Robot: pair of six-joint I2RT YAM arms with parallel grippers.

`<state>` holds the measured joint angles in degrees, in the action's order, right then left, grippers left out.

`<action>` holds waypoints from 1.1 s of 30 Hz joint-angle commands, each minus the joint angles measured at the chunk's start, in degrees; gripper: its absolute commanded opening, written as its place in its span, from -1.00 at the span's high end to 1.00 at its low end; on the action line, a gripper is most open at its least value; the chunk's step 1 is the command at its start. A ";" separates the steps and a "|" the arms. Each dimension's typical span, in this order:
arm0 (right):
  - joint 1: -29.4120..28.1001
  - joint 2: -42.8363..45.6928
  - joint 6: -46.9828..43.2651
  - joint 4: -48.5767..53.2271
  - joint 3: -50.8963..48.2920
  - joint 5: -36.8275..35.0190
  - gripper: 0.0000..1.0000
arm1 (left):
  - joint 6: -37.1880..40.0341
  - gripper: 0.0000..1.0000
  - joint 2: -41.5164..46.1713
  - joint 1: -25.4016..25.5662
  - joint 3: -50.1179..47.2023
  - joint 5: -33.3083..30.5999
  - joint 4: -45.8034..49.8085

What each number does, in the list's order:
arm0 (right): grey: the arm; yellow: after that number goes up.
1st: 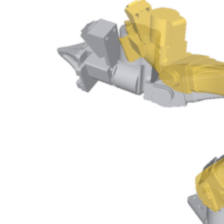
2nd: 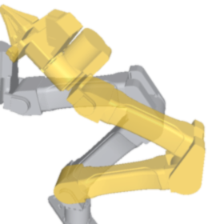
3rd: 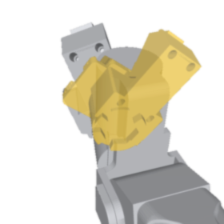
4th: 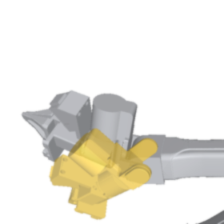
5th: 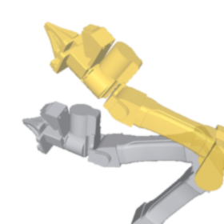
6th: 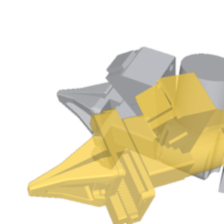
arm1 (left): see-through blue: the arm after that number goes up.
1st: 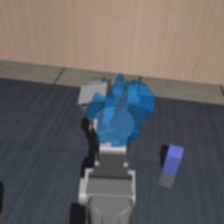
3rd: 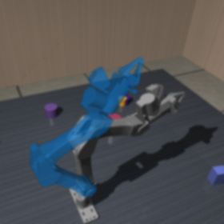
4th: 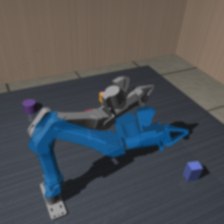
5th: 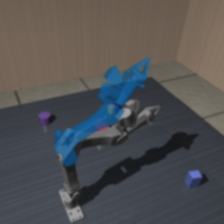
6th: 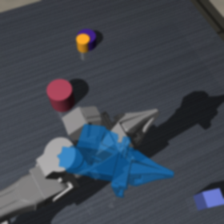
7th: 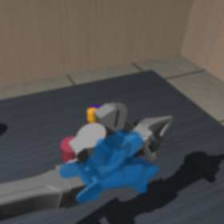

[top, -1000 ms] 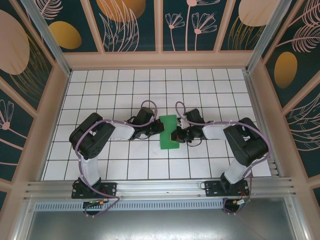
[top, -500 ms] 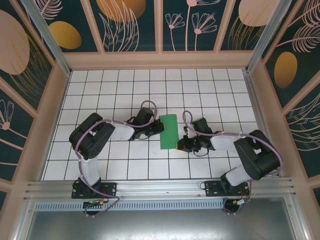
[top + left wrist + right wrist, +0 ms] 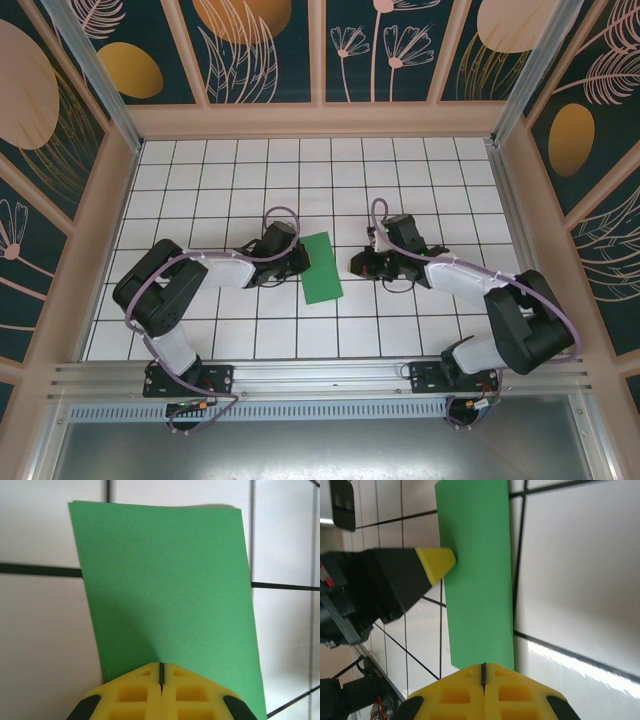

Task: Fold a paper plane with a square sheet of paper (pick it up from the middle)
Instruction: Move the square sheet of paper to the center of the table, then first fold in half a square sheet of paper at the center of the table.

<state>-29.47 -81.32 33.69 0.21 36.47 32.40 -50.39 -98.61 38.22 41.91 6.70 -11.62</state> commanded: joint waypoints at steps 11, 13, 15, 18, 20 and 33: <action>-1.11 -13.20 2.00 -9.74 6.65 5.06 1.00 | 1.03 0.75 2.05 -0.44 4.86 8.41 -7.87; -1.11 -14.65 2.04 -10.37 7.07 6.14 1.00 | 0.10 0.81 -1.56 -0.42 6.32 9.95 -9.37; -1.20 -16.23 2.12 -10.87 7.39 7.06 1.00 | -1.19 0.88 -4.89 -0.35 8.01 11.18 -10.41; -1.20 -17.51 1.22 -10.83 7.11 7.18 1.00 | -2.89 0.99 -8.08 -0.25 9.04 12.20 -12.79; -1.20 -17.96 0.49 -10.40 7.00 7.18 1.00 | -3.63 1.00 -9.23 -0.25 9.01 12.01 -13.68; -1.20 -21.28 -2.30 -6.02 10.14 9.08 1.00 | -5.36 1.00 -10.48 -0.23 5.73 14.01 -18.41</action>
<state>-30.11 -101.62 33.78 -7.90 44.27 40.05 -55.00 -108.29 37.93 48.42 19.11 -27.03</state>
